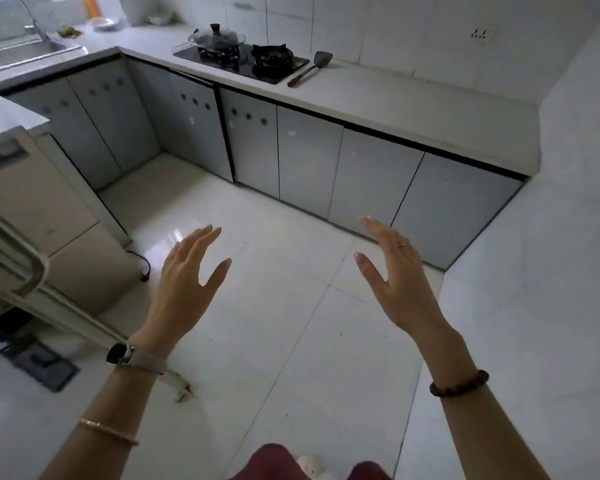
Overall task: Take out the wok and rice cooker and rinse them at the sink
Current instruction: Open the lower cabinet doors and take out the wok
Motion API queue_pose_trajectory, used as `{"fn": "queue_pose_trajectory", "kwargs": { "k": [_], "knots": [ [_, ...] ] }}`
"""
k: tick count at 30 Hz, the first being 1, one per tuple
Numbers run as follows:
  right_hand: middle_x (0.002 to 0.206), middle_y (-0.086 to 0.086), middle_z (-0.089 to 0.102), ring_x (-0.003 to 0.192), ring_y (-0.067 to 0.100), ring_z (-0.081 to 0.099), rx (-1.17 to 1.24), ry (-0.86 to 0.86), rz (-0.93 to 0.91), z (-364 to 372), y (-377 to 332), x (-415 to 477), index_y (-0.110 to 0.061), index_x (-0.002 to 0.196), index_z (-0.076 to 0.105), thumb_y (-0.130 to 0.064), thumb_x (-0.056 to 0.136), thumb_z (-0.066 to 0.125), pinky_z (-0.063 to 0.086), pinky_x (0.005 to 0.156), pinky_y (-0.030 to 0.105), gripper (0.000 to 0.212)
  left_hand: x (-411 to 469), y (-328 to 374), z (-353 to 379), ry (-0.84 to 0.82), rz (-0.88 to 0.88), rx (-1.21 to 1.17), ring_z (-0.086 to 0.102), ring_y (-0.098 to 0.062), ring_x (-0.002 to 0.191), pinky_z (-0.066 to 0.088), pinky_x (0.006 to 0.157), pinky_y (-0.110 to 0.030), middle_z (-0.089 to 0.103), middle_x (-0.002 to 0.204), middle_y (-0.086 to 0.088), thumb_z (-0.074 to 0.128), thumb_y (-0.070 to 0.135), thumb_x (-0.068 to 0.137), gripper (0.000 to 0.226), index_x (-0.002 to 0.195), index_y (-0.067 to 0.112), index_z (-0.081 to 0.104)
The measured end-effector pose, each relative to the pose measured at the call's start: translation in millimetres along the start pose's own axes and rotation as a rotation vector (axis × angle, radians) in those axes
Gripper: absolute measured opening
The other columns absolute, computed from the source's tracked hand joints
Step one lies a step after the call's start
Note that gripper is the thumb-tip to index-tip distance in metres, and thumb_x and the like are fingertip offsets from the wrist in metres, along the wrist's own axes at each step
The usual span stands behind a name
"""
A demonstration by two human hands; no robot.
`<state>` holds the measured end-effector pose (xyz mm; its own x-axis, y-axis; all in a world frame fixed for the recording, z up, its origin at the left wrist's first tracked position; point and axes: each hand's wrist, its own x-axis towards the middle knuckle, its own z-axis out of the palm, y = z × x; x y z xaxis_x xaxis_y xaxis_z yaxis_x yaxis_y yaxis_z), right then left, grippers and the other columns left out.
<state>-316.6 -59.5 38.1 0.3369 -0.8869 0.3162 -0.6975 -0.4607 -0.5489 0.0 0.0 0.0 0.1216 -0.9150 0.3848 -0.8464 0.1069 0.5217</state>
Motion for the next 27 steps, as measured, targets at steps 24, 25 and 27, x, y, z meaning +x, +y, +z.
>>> {"fn": "queue_pose_trajectory", "kwargs": {
  "k": [24,25,27],
  "knots": [
    [0.148,-0.013,0.033,0.136,0.006,0.029,0.048,-0.03,0.275,78,92,194,-0.039,0.144,0.027,-0.048,0.098,0.036,0.028,0.114,0.036,0.048,247,-71,107,-0.149,0.036,-0.05,0.037,-0.022,0.139,0.03,0.115,-0.047,0.045,0.147,-0.004,0.046,0.041,0.095,0.053,0.142,0.017,0.044],
    [0.148,-0.014,0.033,0.136,0.006,0.029,0.05,-0.015,0.282,81,93,210,-0.039,0.144,0.027,-0.048,0.098,0.036,0.028,0.114,0.036,0.048,266,-78,109,-0.157,0.038,-0.057,0.037,-0.022,0.139,0.03,0.115,-0.047,0.045,0.146,-0.004,0.047,0.041,0.096,0.052,0.142,0.017,0.044],
    [0.149,-0.015,0.032,0.137,0.005,0.028,0.05,0.018,0.295,86,98,240,-0.038,0.145,0.026,-0.048,0.098,0.035,0.028,0.114,0.035,0.049,301,-90,114,-0.167,0.06,-0.068,0.038,-0.023,0.138,0.031,0.114,-0.047,0.046,0.145,-0.005,0.047,0.04,0.096,0.052,0.141,0.016,0.045]
  ]
}}
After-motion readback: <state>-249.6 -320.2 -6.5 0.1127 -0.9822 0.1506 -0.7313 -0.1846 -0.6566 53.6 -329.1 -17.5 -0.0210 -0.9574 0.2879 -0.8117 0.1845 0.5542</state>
